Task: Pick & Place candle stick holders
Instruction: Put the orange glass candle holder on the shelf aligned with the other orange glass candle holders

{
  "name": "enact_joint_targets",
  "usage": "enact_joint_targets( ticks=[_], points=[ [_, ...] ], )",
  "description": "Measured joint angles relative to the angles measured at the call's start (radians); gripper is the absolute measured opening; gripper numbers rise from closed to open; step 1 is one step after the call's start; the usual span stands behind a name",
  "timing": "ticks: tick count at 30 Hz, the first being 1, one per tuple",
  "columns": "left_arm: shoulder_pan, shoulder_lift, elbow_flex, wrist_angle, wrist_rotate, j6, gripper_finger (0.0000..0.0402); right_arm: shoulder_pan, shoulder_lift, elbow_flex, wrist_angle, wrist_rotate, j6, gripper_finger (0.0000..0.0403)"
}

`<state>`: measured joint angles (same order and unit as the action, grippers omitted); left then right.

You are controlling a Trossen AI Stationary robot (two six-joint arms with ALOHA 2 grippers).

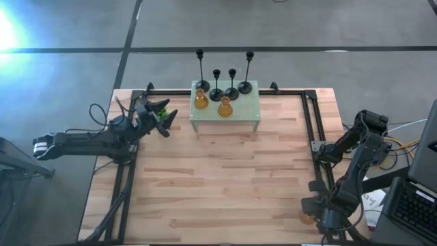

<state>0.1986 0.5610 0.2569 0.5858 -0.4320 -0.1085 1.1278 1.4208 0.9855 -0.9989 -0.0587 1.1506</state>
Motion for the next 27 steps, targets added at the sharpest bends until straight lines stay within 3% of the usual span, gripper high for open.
enact_joint_targets(
  ticks=[12, 18, 22, 27],
  points=[
    [0.000, 0.000, 0.000, 0.000, 0.000, 0.000, 0.0326, 0.000, 0.004, -0.009, 0.014, 0.026, 0.027, 0.0098],
    [0.000, 0.000, 0.000, 0.000, 0.000, 0.000, 0.0326, 0.000, 0.002, -0.049, 0.022, 0.037, 0.028, 0.0120],
    [0.000, 0.000, 0.000, 0.000, 0.000, 0.000, 0.0326, 0.000, -0.001, -0.059, 0.027, 0.036, 0.013, 0.0115],
    [0.000, 0.000, 0.000, 0.000, 0.000, 0.000, 0.0326, 0.000, 0.000, -0.057, 0.026, 0.035, 0.003, 0.0053]
  ],
)
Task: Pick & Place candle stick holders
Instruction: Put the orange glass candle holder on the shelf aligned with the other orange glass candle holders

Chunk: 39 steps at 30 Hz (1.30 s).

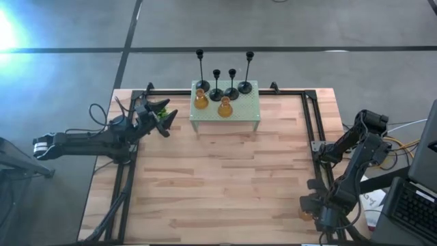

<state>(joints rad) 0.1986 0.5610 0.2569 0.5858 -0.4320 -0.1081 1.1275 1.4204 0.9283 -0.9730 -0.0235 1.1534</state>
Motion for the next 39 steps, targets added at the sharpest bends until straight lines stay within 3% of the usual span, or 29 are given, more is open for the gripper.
enact_joint_targets(
  ticks=[2, 14, 20, 31, 39],
  points=[
    [0.000, 0.000, 0.000, 0.000, 0.000, 0.000, 0.0326, 0.000, -0.001, 0.002, 0.003, -0.009, -0.009, 0.0027],
    [0.000, 0.000, 0.000, 0.000, 0.000, 0.000, 0.0326, -0.015, -0.029, -0.002, 0.010, -0.014, -0.032, 0.0024],
    [0.000, 0.000, 0.000, 0.000, 0.000, 0.000, 0.0326, -0.077, -0.082, -0.006, 0.003, -0.002, -0.065, 0.0020],
    [0.000, 0.000, 0.000, -0.002, 0.000, 0.000, 0.0326, -0.336, -0.122, -0.003, 0.008, -0.116, -0.258, 0.0020],
    [0.000, 0.000, 0.000, -0.003, 0.000, 0.000, 0.0326, -0.543, -0.123, 0.043, 0.012, -0.132, -0.449, 0.0020]
  ],
)
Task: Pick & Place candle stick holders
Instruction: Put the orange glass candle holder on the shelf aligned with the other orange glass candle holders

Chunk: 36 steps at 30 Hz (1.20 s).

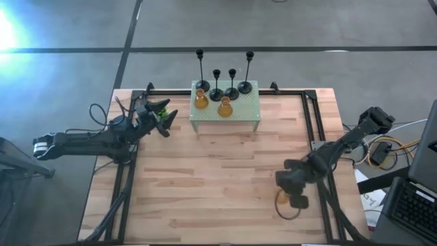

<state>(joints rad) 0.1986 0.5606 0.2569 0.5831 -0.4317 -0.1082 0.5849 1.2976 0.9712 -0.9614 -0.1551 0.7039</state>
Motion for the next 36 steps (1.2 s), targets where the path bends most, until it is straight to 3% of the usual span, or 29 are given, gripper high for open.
enact_joint_targets(
  ticks=[9, 16, 26, 31, 36],
  points=[
    [0.000, 0.000, 0.000, 0.000, 0.000, 0.000, 0.0326, -0.262, 0.000, 0.116, -0.014, -0.046, -0.178, 0.0020],
    [0.000, 0.000, 0.000, 0.000, 0.000, 0.000, 0.0326, -0.506, 0.035, 0.286, -0.165, -0.056, -0.299, 0.0020],
    [0.000, 0.000, 0.000, -0.001, 0.000, 0.000, 0.0326, -0.801, 0.186, 0.526, -0.218, -0.055, -0.480, 0.0020],
    [0.000, 0.000, 0.000, -0.001, 0.000, 0.000, 0.0326, -0.899, 0.271, 0.599, -0.226, -0.053, -0.557, 0.0019],
    [0.000, 0.000, 0.000, 0.000, 0.000, 0.000, 0.0326, -0.971, 0.360, 0.706, -0.343, -0.053, -0.628, 0.0019]
  ],
)
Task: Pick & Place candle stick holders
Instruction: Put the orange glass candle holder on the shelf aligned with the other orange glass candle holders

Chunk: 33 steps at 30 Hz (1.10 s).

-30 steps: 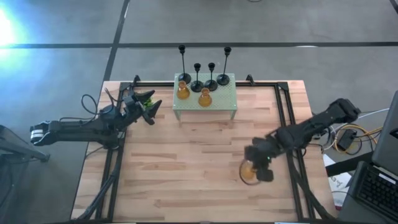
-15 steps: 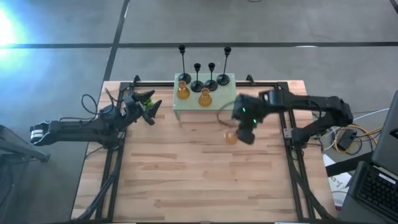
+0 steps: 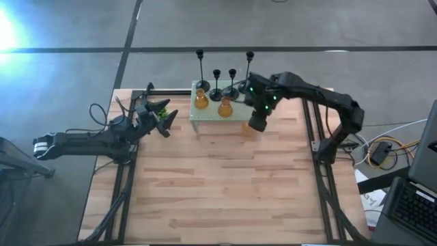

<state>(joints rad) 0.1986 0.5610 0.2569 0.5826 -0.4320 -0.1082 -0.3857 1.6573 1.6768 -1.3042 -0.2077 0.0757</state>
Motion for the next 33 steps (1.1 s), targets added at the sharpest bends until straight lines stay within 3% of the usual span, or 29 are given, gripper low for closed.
enact_joint_targets(
  ticks=[16, 33],
  points=[
    [0.000, 0.000, 0.000, 0.000, 0.000, 0.000, 0.0326, -0.130, 0.243, 0.459, -0.248, 0.083, -0.106, 0.0019],
    [0.000, 0.000, 0.000, 0.000, 0.000, 0.000, 0.0326, -0.159, 0.337, 0.508, -0.251, 0.091, -0.104, 0.0019]
  ],
)
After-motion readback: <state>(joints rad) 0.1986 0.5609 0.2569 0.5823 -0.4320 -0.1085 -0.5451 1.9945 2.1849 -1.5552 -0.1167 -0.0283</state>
